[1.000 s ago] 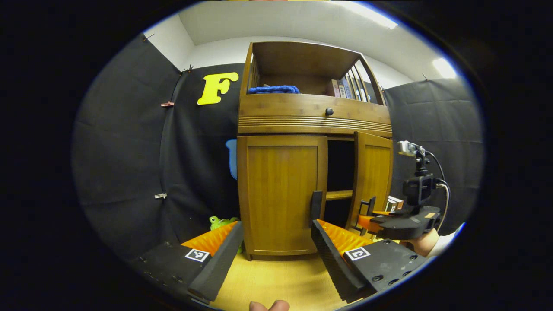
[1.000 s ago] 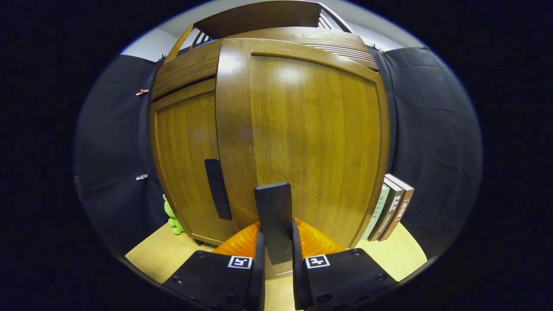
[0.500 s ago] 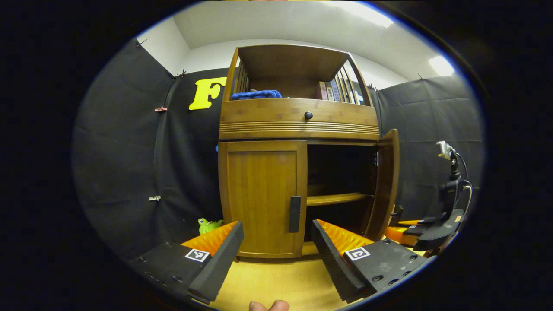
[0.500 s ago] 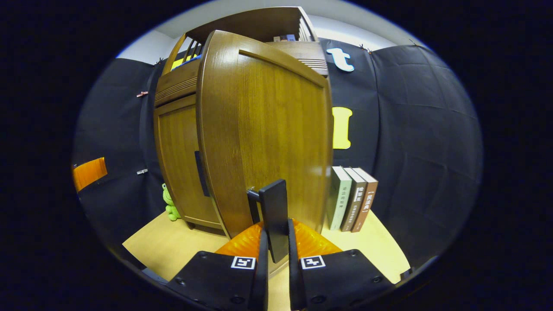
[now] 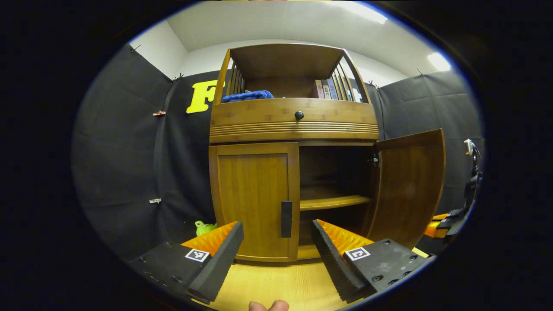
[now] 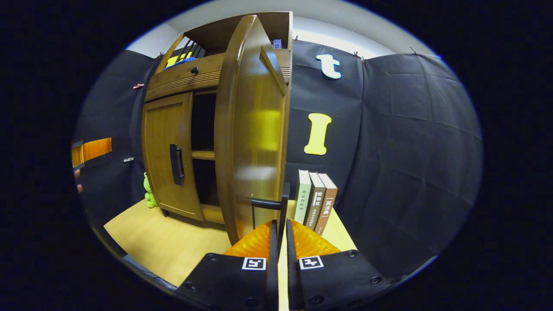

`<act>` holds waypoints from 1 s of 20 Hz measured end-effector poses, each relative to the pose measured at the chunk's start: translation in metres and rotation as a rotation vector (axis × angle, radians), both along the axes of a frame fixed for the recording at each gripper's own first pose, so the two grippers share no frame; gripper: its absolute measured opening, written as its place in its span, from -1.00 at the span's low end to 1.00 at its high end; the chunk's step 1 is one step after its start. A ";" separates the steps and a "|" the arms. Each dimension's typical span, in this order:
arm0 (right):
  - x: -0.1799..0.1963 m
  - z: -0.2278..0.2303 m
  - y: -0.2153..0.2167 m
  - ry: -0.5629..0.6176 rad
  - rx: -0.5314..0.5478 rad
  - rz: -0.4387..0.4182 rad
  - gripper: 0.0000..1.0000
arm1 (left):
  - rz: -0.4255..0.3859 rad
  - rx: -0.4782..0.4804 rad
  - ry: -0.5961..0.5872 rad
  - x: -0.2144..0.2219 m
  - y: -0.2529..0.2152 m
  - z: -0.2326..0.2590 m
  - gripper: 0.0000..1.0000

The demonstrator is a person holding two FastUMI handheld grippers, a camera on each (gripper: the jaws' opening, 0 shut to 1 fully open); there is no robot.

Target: Open the right door of the double-door shoe cabinet with the right hand, and open the left door with the left hand.

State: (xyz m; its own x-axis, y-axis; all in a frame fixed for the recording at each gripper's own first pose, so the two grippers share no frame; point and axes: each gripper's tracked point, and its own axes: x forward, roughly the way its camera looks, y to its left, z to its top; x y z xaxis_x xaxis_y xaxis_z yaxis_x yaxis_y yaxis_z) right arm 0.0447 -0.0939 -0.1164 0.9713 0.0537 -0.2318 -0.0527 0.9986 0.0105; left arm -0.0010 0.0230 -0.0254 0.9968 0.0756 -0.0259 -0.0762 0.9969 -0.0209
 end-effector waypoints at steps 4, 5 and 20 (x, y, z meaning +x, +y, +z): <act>-0.002 0.002 -0.025 0.008 0.025 0.004 -0.79 | 0.018 -0.005 0.007 0.007 -0.004 0.001 0.96; -0.002 0.003 -0.030 0.009 0.030 0.008 -0.79 | 0.023 -0.009 0.004 0.007 -0.005 0.003 0.96; -0.039 0.034 -0.078 -0.080 -0.040 -0.152 0.25 | 0.010 0.008 -0.013 0.027 -0.008 0.002 0.99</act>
State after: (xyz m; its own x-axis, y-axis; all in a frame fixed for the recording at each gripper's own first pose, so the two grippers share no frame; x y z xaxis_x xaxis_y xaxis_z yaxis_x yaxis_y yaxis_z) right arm 0.0061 -0.1715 -0.0821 0.9830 -0.1029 -0.1522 0.0998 0.9946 -0.0279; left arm 0.0260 0.0148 -0.0235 0.9963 0.0855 -0.0123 -0.0857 0.9962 -0.0138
